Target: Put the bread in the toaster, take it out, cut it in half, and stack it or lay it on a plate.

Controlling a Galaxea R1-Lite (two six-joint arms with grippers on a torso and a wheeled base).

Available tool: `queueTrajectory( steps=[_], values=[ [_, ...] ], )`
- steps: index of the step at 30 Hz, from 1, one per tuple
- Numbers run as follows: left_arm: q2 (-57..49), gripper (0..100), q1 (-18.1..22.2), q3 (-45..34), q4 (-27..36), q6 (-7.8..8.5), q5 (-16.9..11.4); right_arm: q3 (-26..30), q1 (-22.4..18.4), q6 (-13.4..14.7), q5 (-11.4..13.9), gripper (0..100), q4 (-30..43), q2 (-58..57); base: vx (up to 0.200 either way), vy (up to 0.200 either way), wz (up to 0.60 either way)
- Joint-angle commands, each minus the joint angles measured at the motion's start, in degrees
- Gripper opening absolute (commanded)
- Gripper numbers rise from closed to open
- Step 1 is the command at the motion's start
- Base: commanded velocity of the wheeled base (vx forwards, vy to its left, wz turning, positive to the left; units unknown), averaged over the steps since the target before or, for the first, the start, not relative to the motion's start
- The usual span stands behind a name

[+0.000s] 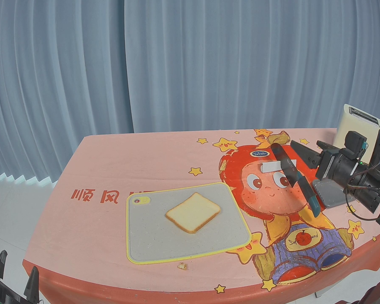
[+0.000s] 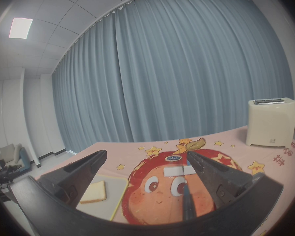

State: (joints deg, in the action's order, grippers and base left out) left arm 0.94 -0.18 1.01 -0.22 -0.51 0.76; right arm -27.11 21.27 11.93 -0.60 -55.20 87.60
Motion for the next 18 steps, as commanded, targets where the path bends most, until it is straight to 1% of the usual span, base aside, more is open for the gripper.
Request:
queueTrajectory(
  steps=[1, 3, 5, 14, 18],
  values=[
    [0.03, 100, 0.01, -1.01, -0.04, -0.02, 0.12, -1.63, -0.44, -0.33, -3.80, 100, 0.88, -2.96, 0.000, 0.000, 0.00],
    [0.03, 100, 0.01, -1.01, -0.04, -0.02, 0.04, -1.63, -0.44, -0.33, -5.12, 100, 2.90, -4.19, 0.000, 0.000, 0.00],
    [0.03, 100, 0.01, -1.01, -0.04, -0.02, 0.04, -1.54, -0.79, -0.42, -5.20, 100, 5.54, -4.37, 0.000, 0.000, 0.00],
    [0.03, 100, 0.01, -1.01, -0.04, -0.02, 0.04, -1.45, -1.50, -1.56, -5.20, 100, 5.80, -3.93, 0.000, 0.000, 0.00],
    [0.03, 100, 0.01, -1.01, -0.04, -0.02, 0.04, -1.54, -1.59, -2.18, -5.73, 100, 5.72, -4.28, 0.000, 0.000, 0.00]
  ],
)
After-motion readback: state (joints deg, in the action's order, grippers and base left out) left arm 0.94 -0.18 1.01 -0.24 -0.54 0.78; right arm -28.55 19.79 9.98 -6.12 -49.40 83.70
